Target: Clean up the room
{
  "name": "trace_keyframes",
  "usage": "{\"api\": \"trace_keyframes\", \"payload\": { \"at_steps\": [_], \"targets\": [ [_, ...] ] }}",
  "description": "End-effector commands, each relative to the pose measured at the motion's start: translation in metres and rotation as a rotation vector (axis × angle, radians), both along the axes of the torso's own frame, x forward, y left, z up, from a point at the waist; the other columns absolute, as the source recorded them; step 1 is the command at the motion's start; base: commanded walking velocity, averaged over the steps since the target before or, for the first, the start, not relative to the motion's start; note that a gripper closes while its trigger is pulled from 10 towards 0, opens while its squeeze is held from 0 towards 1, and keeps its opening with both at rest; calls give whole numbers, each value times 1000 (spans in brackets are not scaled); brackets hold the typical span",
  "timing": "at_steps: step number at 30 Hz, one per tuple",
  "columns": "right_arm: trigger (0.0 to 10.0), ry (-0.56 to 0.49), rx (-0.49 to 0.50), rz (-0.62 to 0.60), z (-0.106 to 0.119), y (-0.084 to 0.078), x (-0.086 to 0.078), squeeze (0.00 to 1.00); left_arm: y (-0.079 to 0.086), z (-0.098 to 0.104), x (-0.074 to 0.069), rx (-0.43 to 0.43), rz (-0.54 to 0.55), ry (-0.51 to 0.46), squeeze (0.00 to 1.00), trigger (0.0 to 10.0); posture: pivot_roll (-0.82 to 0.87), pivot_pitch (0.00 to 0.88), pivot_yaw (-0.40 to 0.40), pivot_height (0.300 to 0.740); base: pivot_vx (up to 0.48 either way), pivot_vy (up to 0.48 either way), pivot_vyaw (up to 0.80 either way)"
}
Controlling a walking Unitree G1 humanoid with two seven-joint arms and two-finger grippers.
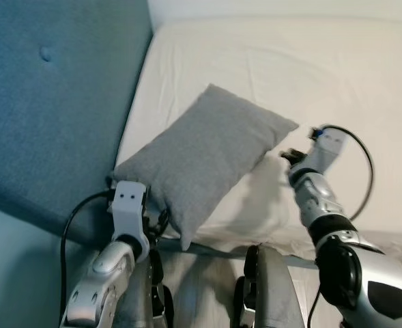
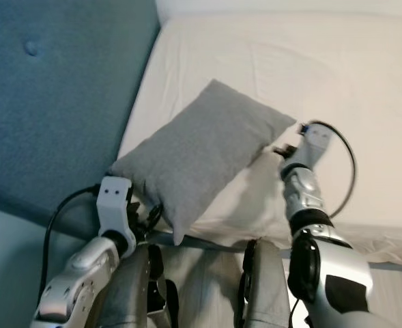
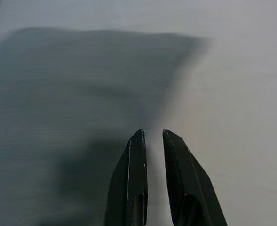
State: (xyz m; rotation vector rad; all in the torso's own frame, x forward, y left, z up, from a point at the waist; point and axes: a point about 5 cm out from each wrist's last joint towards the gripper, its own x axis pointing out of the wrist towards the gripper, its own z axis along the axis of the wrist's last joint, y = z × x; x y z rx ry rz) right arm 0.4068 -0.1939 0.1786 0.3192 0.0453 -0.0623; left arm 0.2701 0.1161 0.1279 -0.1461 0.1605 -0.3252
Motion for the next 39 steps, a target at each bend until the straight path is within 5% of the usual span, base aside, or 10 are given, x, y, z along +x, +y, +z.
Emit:
{"api": "trace_keyframes", "payload": {
  "at_steps": [1,4,8,9,15,17,22,31,35,39],
  "targets": [
    [10000,60,18,36,-15,7,-3,0,-3,-6,-6,-15,-18,34,0,10000,183,382,16,590,0,0,0],
    [10000,69,31,244,-12,64,1,0,-25,-14,-26,-41,-101,69,0,10000,196,389,4,590,0,0,0],
    [10000,59,61,282,-8,77,2,0,-29,-17,-29,-40,-112,79,0,10000,193,393,2,590,0,0,0],
    [10000,17,152,425,3,111,1,0,-31,-20,-30,-32,-116,88,0,10000,182,398,3,590,0,0,0],
    [10000,-3,183,488,9,123,0,0,-32,-20,-29,-31,-116,90,0,10000,181,399,3,590,0,0,0],
    [10000,-170,302,711,41,153,-4,0,-31,-15,-23,-33,-106,69,0,10000,166,393,0,590,0,0,0],
    [10000,-282,328,694,55,143,-2,0,-25,-12,-18,-28,-76,52,0,10000,148,379,-2,590,0,0,0],
    [10000,-307,206,517,30,113,-7,0,-1,-16,-13,16,9,51,0,10000,111,341,0,590,0,0,0],
    [10000,-385,124,318,18,84,-47,0,43,-18,-11,80,82,35,0,10000,78,286,10,590,0,0,0],
    [10000,-376,42,267,16,75,-54,0,60,-18,-8,92,144,30,0,10000,74,284,11,590,0,0,0]
  ]
}}
